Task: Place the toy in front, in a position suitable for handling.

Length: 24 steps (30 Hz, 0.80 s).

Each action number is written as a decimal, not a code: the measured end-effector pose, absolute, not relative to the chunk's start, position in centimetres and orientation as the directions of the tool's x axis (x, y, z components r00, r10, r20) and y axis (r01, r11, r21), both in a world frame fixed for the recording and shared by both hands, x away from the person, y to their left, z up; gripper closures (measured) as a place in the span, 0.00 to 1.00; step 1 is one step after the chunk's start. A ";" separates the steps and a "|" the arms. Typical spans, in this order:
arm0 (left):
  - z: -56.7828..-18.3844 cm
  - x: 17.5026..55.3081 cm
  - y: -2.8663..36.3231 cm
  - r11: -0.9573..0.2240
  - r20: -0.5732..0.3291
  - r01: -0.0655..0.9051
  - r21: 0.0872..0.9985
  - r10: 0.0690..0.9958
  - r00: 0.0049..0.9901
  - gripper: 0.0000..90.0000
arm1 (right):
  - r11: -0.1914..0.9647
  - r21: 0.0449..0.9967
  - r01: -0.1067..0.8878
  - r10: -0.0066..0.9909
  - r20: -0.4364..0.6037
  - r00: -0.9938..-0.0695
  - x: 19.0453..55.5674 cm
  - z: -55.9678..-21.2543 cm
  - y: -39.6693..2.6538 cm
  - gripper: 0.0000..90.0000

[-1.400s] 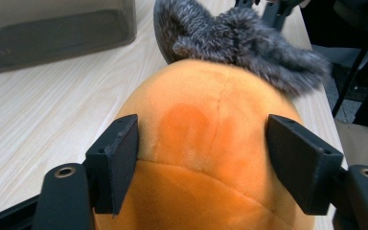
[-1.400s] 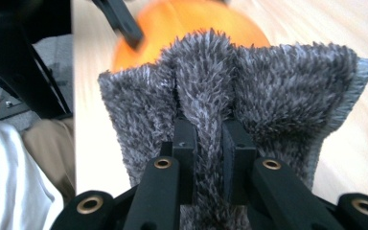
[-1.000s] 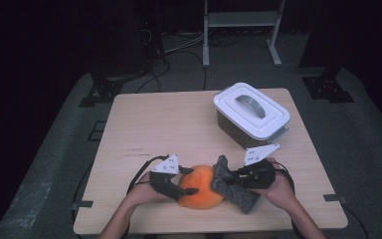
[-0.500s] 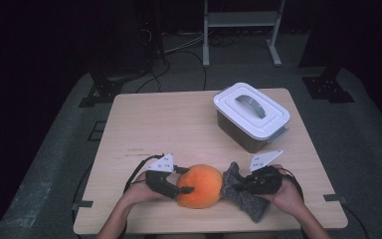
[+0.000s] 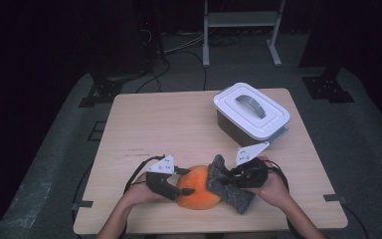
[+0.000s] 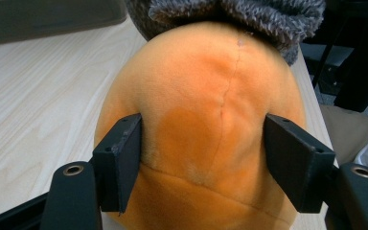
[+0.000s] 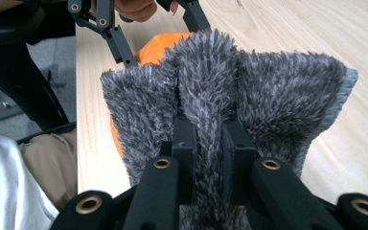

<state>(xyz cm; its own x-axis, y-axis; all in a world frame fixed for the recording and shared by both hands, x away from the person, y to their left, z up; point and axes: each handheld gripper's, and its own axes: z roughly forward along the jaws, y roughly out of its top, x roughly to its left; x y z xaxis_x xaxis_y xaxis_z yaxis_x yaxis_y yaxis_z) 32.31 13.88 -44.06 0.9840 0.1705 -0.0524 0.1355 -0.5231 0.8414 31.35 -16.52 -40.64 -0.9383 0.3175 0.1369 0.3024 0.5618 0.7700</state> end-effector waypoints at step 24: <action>-42.6 30.8 11.8 -0.540 0.014 0.064 0.839 0.140 0.990 0.22 | 0.618 0.735 0.279 0.283 0.123 -0.951 30.3 -41.0 -16.9 0.86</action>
